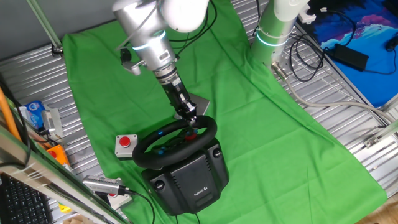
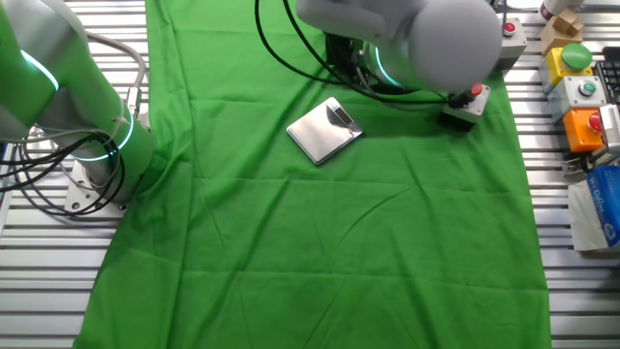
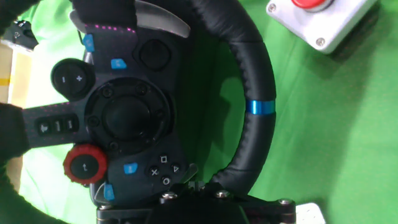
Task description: Rotate the steering wheel 90 degrees clockwise
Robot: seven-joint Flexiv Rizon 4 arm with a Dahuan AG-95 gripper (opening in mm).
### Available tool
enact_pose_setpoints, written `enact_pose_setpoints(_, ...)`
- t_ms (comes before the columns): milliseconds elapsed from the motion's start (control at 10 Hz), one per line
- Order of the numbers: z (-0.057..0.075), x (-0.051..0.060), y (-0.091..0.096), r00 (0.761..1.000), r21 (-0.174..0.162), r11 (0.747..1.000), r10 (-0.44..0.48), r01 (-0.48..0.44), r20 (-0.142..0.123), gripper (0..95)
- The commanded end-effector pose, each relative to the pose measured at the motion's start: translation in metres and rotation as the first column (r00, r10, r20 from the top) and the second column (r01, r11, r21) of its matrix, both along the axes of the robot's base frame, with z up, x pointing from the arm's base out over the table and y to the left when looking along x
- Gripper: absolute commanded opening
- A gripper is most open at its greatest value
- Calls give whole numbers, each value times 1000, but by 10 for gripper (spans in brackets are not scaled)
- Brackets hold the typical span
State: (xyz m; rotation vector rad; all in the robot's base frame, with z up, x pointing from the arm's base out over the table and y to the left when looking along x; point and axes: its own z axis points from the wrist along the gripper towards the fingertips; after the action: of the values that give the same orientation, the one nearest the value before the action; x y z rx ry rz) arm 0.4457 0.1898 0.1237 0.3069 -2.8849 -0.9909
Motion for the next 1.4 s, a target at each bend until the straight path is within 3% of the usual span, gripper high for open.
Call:
enact_pose_setpoints(100, 6, 0, 6, 998, 56, 997, -41, 43, -40, 0)
enact_pose_setpoints(300, 17, -1, 16, 996, 61, 995, -70, 74, -59, 0)
enact_pose_setpoints(600, 28, -3, 25, 995, 60, 994, -85, 88, -57, 0)
enact_pose_setpoints(900, 42, 8, 30, 993, 57, 993, -100, 103, -57, 0)
enact_pose_setpoints(1400, 56, 13, 49, 986, 89, 984, -151, 157, -78, 0)
